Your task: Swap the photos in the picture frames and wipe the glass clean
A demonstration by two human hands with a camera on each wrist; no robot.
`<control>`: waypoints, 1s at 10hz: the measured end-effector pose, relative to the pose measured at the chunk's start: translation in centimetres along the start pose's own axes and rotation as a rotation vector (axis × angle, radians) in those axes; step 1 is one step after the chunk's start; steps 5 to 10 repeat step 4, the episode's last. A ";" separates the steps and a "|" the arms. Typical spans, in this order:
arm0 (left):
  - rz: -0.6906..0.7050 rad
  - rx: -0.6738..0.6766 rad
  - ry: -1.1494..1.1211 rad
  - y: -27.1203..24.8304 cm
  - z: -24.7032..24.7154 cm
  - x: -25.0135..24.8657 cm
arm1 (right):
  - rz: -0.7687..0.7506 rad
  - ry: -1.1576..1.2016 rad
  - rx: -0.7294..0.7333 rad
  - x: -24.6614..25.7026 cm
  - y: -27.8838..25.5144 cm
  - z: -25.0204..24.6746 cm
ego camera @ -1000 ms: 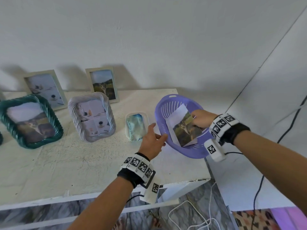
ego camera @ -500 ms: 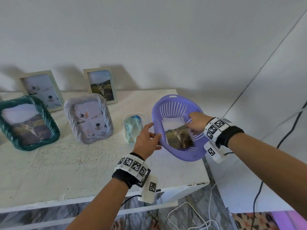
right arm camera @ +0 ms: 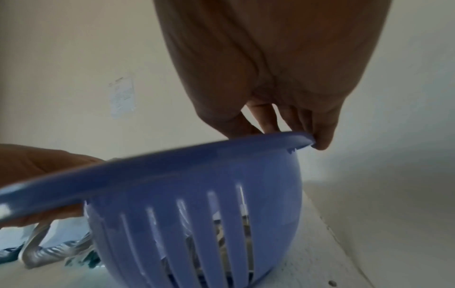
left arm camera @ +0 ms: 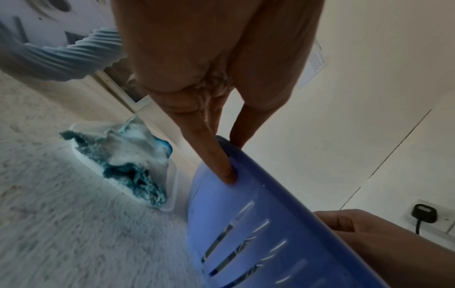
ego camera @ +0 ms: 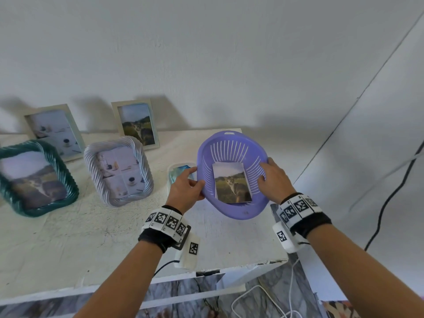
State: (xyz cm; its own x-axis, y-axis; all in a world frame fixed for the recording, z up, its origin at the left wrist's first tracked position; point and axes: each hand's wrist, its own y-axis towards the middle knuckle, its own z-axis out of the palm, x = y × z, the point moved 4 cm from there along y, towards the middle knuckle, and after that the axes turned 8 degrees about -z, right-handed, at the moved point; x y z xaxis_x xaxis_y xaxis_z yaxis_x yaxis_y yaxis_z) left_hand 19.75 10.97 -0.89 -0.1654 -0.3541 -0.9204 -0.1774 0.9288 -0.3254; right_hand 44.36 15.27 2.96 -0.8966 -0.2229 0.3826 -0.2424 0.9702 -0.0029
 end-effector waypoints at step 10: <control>0.022 0.025 0.137 -0.8 -0.9 0.2 | -0.003 0.084 -0.064 0.2 0.2 0.2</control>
